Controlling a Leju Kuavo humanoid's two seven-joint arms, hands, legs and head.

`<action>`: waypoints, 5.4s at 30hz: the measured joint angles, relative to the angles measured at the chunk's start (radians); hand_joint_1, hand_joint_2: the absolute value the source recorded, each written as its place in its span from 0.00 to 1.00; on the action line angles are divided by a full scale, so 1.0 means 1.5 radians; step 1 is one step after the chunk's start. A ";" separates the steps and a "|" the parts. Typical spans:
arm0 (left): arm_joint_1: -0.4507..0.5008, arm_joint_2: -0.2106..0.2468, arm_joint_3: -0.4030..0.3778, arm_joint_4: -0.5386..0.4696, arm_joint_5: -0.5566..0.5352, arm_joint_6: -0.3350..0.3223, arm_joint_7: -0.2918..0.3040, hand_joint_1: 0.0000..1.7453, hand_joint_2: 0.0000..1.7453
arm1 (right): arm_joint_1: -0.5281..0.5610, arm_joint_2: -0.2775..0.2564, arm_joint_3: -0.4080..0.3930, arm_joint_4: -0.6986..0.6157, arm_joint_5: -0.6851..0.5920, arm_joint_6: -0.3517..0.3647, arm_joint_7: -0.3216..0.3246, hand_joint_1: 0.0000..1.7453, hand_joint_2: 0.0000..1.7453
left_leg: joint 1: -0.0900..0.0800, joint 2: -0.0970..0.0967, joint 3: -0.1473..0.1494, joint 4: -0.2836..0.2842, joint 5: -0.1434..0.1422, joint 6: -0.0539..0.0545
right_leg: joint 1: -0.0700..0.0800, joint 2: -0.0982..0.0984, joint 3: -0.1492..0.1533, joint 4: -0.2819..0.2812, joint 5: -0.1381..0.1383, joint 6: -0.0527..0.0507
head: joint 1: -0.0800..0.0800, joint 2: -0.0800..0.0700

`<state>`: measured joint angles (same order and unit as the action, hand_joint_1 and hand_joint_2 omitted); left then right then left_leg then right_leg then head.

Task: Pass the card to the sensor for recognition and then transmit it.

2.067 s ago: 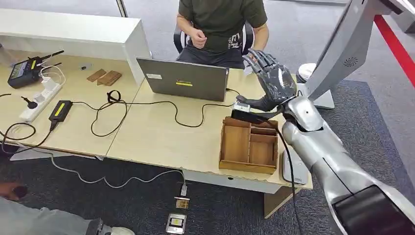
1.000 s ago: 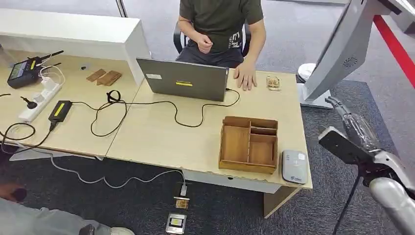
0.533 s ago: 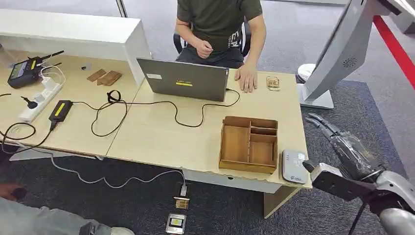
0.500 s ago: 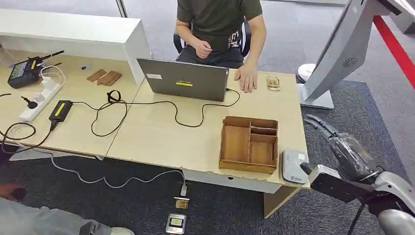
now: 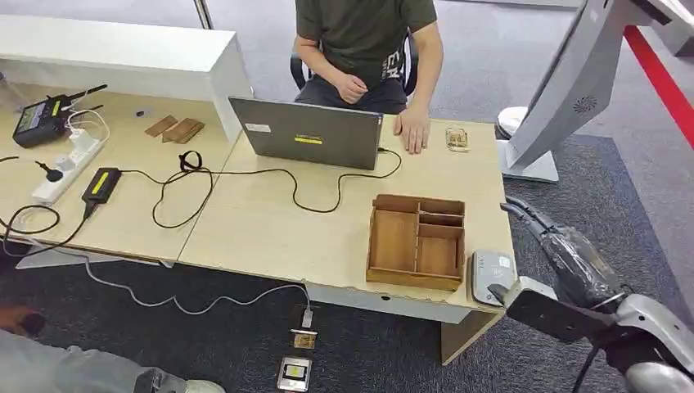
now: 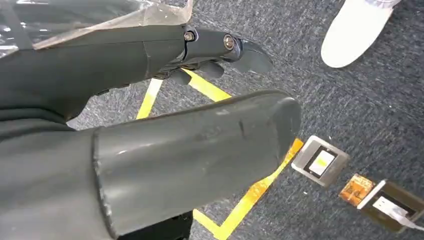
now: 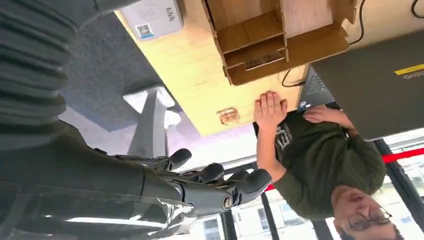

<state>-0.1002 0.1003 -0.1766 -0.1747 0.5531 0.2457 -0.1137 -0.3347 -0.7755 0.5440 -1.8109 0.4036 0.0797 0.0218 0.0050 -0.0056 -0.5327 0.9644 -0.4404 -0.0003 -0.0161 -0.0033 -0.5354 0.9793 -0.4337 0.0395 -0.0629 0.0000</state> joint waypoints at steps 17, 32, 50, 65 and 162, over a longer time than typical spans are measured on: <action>-0.005 -0.001 -0.004 0.000 -0.001 0.010 0.003 0.00 0.00 | -0.151 0.000 0.058 -0.017 -0.059 0.075 0.195 0.00 1.00 | 0.000 0.000 0.000 0.000 0.001 0.000 | 0.000 0.000 0.000 0.000 0.000 0.000 | 0.000 0.000; -0.005 -0.004 -0.009 0.000 -0.004 -0.001 -0.007 0.00 0.00 | -0.149 0.012 0.110 -0.018 -0.048 0.071 0.202 0.00 1.00 | 0.000 0.000 -0.001 0.000 0.001 0.000 | 0.000 0.000 0.000 0.000 0.000 0.000 | 0.000 0.000; -0.007 -0.005 -0.024 0.000 -0.007 -0.014 -0.011 0.00 0.00 | -0.205 0.149 0.165 0.151 0.123 0.008 0.078 0.00 1.00 | 0.000 0.000 -0.001 0.000 0.001 0.000 | 0.000 0.000 -0.001 0.001 0.000 0.000 | 0.000 0.000; -0.007 -0.004 -0.035 0.000 -0.003 -0.025 -0.014 0.00 0.00 | -0.234 0.252 0.174 0.329 0.143 -0.021 0.037 0.00 1.00 | 0.000 -0.001 -0.001 0.000 0.001 0.000 | 0.000 0.000 -0.001 0.001 0.000 0.000 | 0.000 0.000; -0.004 -0.007 -0.054 0.000 0.030 0.033 0.026 0.00 0.00 | -0.308 0.420 0.165 0.729 0.260 -0.139 -0.086 0.00 1.00 | 0.000 0.000 -0.001 0.000 0.002 0.000 | 0.000 0.000 -0.001 0.001 0.001 0.000 | 0.000 0.000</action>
<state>-0.1066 0.0900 -0.2583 -0.1747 0.5982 0.2956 -0.0744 -0.7966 -0.1450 0.7916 -0.7172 0.7942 -0.1293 -0.1068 0.0052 -0.0058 -0.5346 0.9641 -0.4381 -0.0002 -0.0157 -0.0036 -0.5374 0.9803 -0.4328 0.0396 -0.0626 0.0000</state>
